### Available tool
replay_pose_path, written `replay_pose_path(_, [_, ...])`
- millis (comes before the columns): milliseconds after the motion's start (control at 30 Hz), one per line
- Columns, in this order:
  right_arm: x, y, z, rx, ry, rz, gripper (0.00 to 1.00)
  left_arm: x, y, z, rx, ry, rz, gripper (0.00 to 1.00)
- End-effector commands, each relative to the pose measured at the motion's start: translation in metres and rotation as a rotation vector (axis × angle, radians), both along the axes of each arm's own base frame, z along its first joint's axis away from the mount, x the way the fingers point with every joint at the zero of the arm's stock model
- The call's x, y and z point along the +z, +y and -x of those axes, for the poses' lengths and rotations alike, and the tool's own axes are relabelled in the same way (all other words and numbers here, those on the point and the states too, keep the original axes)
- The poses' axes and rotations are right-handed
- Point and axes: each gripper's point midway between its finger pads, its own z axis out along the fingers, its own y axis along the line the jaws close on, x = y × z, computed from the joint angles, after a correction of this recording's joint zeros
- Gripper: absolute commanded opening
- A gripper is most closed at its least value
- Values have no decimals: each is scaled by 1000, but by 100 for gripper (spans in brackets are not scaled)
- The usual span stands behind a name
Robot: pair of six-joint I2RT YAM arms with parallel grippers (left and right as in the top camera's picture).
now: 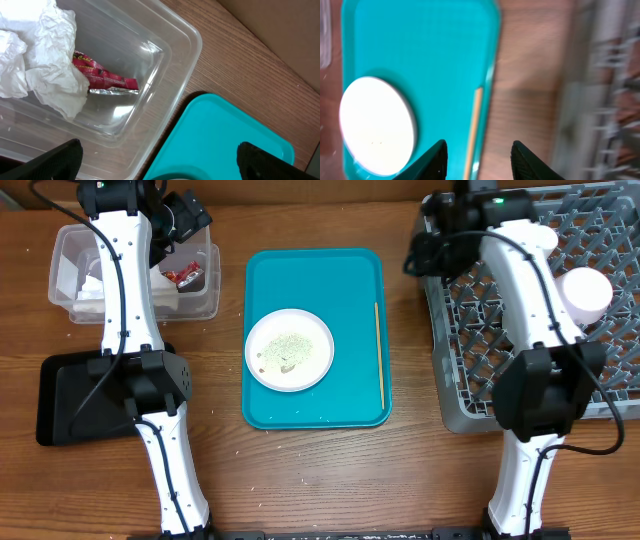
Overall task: Sort waste into correct bins and load items into the dishwasher
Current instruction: 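Release the chopstick and return the right gripper to the tray, then grasp the second wooden chopstick with the right gripper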
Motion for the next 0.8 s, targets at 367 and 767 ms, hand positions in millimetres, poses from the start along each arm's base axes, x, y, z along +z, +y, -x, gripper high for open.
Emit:
replay_pose_path(367, [-73,57,56,-110,158,267,43,12,-1,1,2,-26,6,100])
replay_pose_path(767, [-122,60,80,-104,208,319,43,12,-1,1,2,-26,6,100])
